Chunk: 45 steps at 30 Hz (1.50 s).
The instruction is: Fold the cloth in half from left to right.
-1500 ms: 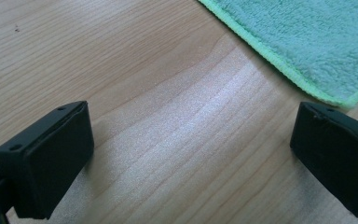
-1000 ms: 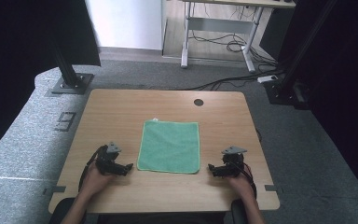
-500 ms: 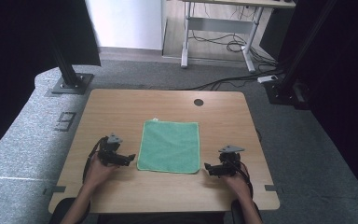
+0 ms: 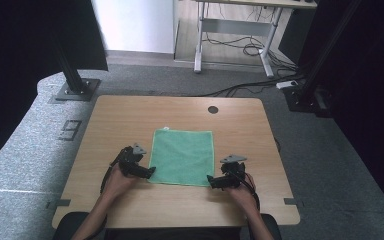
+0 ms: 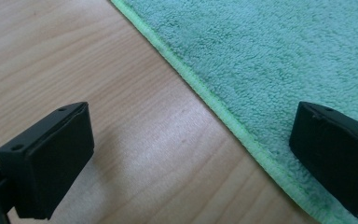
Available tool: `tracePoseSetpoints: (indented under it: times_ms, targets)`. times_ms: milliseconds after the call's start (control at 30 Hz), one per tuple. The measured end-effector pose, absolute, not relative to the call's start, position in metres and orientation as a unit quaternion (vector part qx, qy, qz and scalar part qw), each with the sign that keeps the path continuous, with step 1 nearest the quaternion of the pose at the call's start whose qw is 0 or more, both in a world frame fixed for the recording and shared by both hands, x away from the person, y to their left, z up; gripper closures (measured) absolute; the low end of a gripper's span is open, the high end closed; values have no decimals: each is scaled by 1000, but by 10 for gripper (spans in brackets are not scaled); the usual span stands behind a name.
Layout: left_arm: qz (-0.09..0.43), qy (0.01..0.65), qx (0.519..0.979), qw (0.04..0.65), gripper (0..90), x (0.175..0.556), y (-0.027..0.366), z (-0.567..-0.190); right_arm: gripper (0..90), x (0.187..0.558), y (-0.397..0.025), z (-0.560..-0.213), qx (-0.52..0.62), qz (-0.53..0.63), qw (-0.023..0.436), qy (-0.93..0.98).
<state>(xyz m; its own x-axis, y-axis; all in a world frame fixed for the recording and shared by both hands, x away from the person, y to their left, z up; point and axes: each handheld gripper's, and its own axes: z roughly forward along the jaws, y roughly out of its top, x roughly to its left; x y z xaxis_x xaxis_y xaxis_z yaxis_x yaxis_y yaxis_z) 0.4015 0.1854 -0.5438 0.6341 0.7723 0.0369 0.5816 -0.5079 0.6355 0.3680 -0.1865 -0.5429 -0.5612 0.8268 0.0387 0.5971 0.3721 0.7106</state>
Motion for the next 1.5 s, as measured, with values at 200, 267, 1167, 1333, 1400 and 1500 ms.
tracePoseSetpoints:
  times_ms: [200, 267, 1167, 1333, 1400, 1500]
  targets:
    - [154, 389, 860, 292, 1, 384, 181, -543, 0, 367, -187, -542, 435, 348, 179, 811]
    - [153, 387, 861, 291, 1, 381, 180, -543, 0, 367, -188, -540, 436, 355, 180, 807]
    - [192, 427, 827, 313, 2, 438, 187, -524, 0, 372, -219, -553, 440, 328, 166, 820]
    - [200, 444, 815, 315, 11, 470, 184, -526, 0, 372, -220, -553, 437, 330, 166, 820]
    - [205, 450, 813, 308, 13, 479, 184, -528, 0, 372, -220, -553, 436, 331, 166, 820]
    - [205, 458, 810, 303, 14, 487, 185, -532, 0, 373, -220, -553, 435, 331, 166, 821]
